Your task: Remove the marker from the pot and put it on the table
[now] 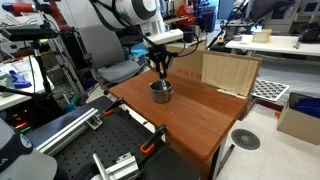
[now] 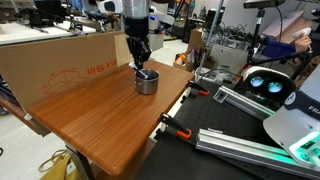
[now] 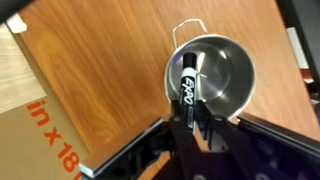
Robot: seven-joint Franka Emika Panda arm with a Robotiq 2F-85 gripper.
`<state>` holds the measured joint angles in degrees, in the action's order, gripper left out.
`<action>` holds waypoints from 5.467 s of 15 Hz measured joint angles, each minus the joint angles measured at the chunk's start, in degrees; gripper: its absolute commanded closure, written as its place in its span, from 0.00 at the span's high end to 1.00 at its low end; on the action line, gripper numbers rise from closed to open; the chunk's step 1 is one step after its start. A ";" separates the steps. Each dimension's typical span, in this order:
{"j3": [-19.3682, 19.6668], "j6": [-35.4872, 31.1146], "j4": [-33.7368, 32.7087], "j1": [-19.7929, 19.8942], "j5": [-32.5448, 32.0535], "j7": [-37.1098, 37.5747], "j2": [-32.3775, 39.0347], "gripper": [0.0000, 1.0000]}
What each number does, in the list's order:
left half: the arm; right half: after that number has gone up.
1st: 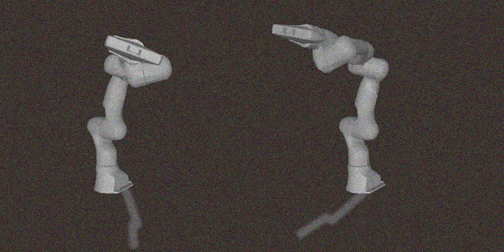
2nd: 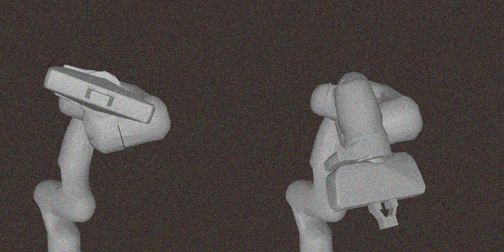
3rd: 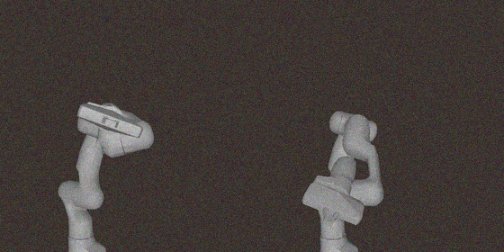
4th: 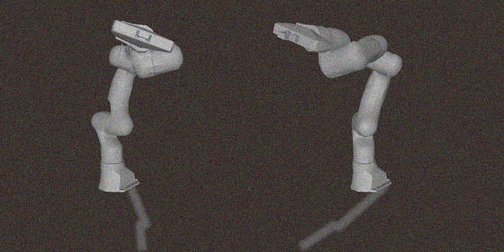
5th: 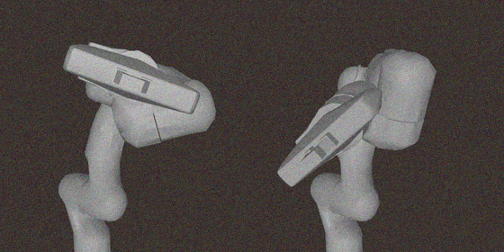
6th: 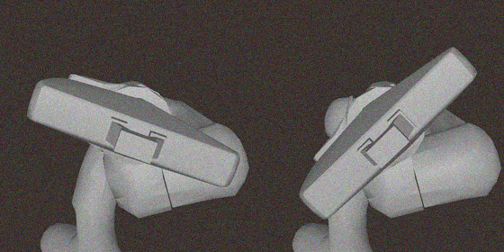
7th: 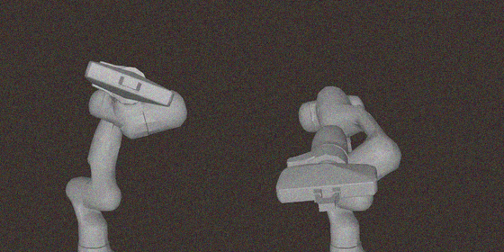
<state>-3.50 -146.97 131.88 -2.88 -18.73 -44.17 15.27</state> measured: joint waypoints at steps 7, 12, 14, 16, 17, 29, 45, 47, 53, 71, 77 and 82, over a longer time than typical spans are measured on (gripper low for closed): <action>-1.29 -3.49 8.60 -0.35 0.70 7.75 -9.78 0.05; -3.22 -2.25 11.38 -2.35 6.41 14.42 -17.88 0.05; -3.75 0.09 11.24 -3.86 8.29 17.17 -20.50 0.05; -4.25 3.88 10.28 -5.20 9.32 20.16 -22.27 0.05; -4.50 6.13 9.42 -5.69 9.70 21.60 -22.60 0.05; -5.26 27.69 -9.23 -6.71 14.22 30.55 -7.23 0.05; -5.73 37.26 -28.23 -7.21 14.14 35.87 15.86 0.05; -5.52 38.43 -30.19 -7.21 13.99 36.46 18.08 0.05; -4.90 41.29 -35.57 -7.54 13.26 39.21 23.93 0.05; -1.57 47.31 -49.29 -11.54 7.97 46.95 34.40 1.00; -1.57 47.65 -50.38 -11.60 7.92 46.95 34.48 1.00; -1.91 46.92 -50.29 -12.42 7.60 46.92 33.23 1.00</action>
<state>-5.40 -100.05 81.59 -15.31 -11.13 2.75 48.50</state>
